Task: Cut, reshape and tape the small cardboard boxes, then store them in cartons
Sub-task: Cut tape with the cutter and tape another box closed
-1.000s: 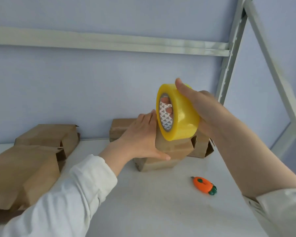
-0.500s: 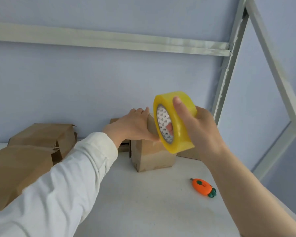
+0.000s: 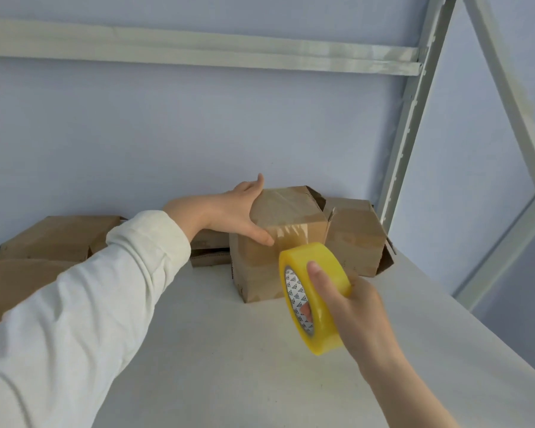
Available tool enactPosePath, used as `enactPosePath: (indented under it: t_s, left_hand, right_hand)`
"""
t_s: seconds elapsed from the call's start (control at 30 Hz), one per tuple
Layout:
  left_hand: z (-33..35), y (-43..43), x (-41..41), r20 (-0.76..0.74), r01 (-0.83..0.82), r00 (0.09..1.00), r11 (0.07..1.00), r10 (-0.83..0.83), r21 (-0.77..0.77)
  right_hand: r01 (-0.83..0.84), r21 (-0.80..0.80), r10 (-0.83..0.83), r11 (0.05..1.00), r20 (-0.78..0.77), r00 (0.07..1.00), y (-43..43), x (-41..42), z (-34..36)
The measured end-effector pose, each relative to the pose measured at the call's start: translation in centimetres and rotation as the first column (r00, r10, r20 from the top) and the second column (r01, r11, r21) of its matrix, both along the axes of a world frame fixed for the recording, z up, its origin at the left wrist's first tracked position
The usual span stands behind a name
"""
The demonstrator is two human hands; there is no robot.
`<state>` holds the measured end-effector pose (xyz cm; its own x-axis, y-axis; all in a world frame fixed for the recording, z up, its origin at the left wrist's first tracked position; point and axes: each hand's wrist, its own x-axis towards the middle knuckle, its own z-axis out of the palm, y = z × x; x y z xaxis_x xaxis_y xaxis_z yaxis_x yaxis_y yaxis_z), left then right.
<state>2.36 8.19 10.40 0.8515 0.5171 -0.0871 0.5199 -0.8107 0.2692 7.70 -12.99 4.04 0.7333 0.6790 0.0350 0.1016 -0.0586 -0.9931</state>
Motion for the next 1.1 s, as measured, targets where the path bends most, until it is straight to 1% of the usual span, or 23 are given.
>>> enactPosePath:
  t_s: [0.1, 0.13, 0.2, 0.23, 0.3, 0.33, 0.4, 0.43, 0.47, 0.5, 0.53, 0.57, 0.6, 0.63, 0.73, 0.77, 0.8, 0.9, 1.0, 1.1]
  left_hand:
    - [0.1, 0.6, -0.3, 0.091, 0.038, 0.995, 0.999, -0.038, -0.006]
    - [0.5, 0.8, -0.5, 0.117, 0.043, 0.992, 0.998, -0.039, -0.037]
    - [1.3, 0.9, -0.8, 0.134, 0.045, 0.991, 0.985, -0.023, -0.164]
    - [1.5, 1.0, -1.0, 0.116, 0.038, 0.993, 0.969, -0.010, -0.244]
    - [1.2, 1.0, -1.5, 0.052, 0.021, 0.999, 0.920, 0.000, -0.392]
    - [0.8, 0.9, -1.8, 0.045, 0.017, 0.999, 0.899, 0.003, -0.437]
    - [-0.4, 1.2, -2.1, 0.116, 0.040, 0.993, 0.888, 0.015, -0.457]
    - [-1.0, 1.3, -2.0, 0.187, 0.041, 0.981, 0.906, 0.043, -0.422]
    - [-1.7, 1.1, -1.9, 0.279, 0.011, 0.956, 0.936, 0.094, -0.351]
    - [-2.5, 0.9, -1.8, 0.383, -0.057, 0.912, 0.970, 0.146, -0.235]
    - [-3.3, 0.3, -1.8, 0.483, -0.137, 0.861, 0.987, 0.161, -0.085]
    - [-4.2, -0.5, -2.0, 0.549, -0.194, 0.827, 0.978, 0.123, 0.072]
    - [-5.0, -1.3, -2.4, 0.565, -0.198, 0.823, 0.960, 0.054, 0.198]
    - [-5.9, -2.1, -2.9, 0.538, -0.156, 0.843, 0.953, -0.008, 0.259]
    - [-8.3, -4.1, -4.3, 0.323, 0.008, 0.942, 0.968, -0.091, 0.250]
    - [-8.9, -4.7, -4.4, 0.262, 0.029, 0.960, 0.962, -0.103, 0.272]
    - [-9.5, -5.1, -4.3, 0.233, 0.032, 0.967, 0.952, -0.107, 0.305]
    - [-10.0, -5.5, -3.5, 0.228, -0.017, 0.972, 0.944, -0.062, 0.328]
    - [-9.7, -4.8, -2.9, 0.237, -0.046, 0.971, 0.939, -0.038, 0.340]
    - [-9.3, -4.5, -2.8, 0.219, -0.052, 0.975, 0.943, -0.022, 0.328]
  right_hand:
    - [-0.028, 0.004, 0.028, 1.000, -0.025, 0.999, -0.4, -0.5, 0.4]
    - [-0.045, 0.028, 0.046, 0.999, -0.050, 0.998, -0.7, -0.6, 0.8]
    - [-0.080, 0.070, 0.086, 0.994, -0.083, 0.993, -1.8, -0.6, 2.0]
    - [-0.123, 0.096, 0.133, 0.988, -0.095, 0.987, -2.3, -0.5, 2.9]
    - [-0.268, 0.134, 0.284, 0.954, -0.125, 0.951, -2.5, -0.5, 4.4]
    - [-0.330, 0.158, 0.352, 0.931, -0.137, 0.926, -2.3, -0.4, 4.9]
    - [-0.369, 0.183, 0.395, 0.911, -0.131, 0.909, -1.4, 0.2, 5.2]
    - [-0.373, 0.200, 0.400, 0.906, -0.118, 0.909, -0.8, 0.7, 5.2]
    - [-0.373, 0.211, 0.400, 0.903, -0.103, 0.911, -0.2, 1.0, 5.3]
    - [-0.371, 0.211, 0.395, 0.904, -0.083, 0.915, 0.4, 1.1, 5.4]
    - [-0.369, 0.210, 0.390, 0.905, -0.065, 0.918, 1.0, 1.4, 5.5]
    - [-0.371, 0.214, 0.389, 0.904, -0.049, 0.920, 1.5, 1.4, 5.5]
    - [-0.375, 0.216, 0.390, 0.902, -0.027, 0.921, 2.0, 1.4, 5.5]
    - [-0.378, 0.219, 0.388, 0.900, -0.002, 0.922, 2.4, 1.4, 5.5]
    - [-0.357, 0.239, 0.364, 0.903, 0.014, 0.931, 3.4, 1.4, 5.3]
    - [-0.358, 0.242, 0.368, 0.902, 0.007, 0.930, 3.8, 1.5, 5.2]
    - [-0.372, 0.238, 0.383, 0.897, 0.004, 0.924, 4.3, 1.5, 5.2]
    - [-0.396, 0.188, 0.386, 0.899, 0.088, 0.918, 5.8, 1.9, 4.5]
    - [-0.336, 0.134, 0.314, 0.932, 0.161, 0.936, 6.9, 2.2, 3.6]
    - [-0.251, 0.145, 0.224, 0.957, 0.175, 0.959, 7.7, 1.9, 3.1]
